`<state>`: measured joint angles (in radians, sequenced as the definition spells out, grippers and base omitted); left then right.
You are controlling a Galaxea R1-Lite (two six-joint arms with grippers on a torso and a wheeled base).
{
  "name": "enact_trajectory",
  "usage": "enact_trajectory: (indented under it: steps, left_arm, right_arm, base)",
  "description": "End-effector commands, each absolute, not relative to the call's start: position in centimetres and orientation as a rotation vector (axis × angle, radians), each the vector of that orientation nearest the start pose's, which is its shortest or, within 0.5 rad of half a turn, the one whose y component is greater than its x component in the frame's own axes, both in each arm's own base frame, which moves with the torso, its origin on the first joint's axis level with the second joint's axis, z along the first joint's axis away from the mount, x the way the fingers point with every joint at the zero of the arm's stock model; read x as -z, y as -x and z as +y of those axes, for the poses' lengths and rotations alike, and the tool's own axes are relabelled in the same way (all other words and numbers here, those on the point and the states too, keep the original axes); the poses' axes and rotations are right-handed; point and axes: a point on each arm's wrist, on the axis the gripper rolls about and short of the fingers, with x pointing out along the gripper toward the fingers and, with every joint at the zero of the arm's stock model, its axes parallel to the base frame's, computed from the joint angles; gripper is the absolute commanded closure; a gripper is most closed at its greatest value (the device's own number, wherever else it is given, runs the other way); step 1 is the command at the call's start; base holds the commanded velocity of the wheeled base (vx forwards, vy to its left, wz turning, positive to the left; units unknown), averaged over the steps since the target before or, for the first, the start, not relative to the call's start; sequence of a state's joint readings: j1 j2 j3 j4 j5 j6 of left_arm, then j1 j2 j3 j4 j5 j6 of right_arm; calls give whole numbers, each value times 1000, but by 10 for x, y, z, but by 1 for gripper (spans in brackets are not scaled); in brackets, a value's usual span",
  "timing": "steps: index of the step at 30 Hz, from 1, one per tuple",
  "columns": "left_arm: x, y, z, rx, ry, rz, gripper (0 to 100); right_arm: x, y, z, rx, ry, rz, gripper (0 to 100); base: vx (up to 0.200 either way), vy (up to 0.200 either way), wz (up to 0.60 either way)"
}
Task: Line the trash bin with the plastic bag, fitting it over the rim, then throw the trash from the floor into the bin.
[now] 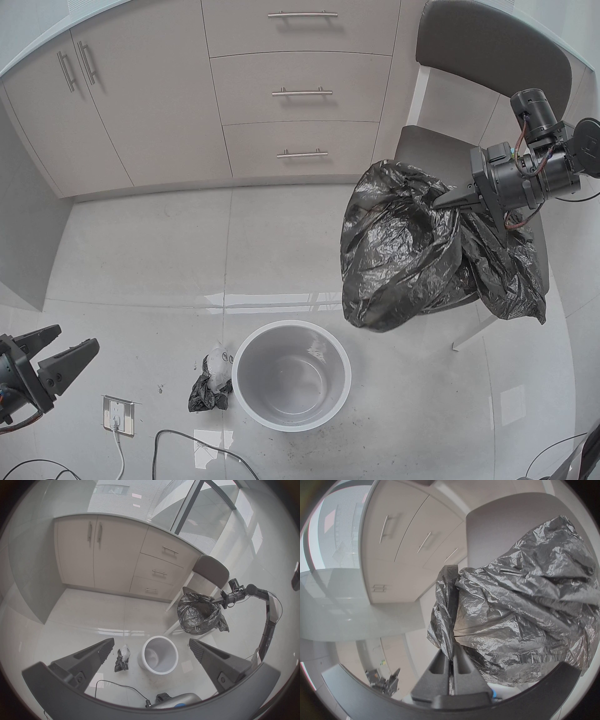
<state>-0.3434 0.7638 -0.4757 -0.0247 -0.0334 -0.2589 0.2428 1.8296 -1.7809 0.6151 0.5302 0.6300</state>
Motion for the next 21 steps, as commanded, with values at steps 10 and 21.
enact_trajectory:
  steps: [10, 21]
  left_arm:
    - [-191, -127, -51, 499, 417, 481, 0]
    - [-170, -177, -68, 517, 443, 545, 0]
  right_arm:
    - [-326, -257, 111, -769, -623, 878, 100]
    - [-350, -225, 121, -867, -620, 818, 100]
  base:
    - [0, 0, 0]
    - [0, 0, 0]
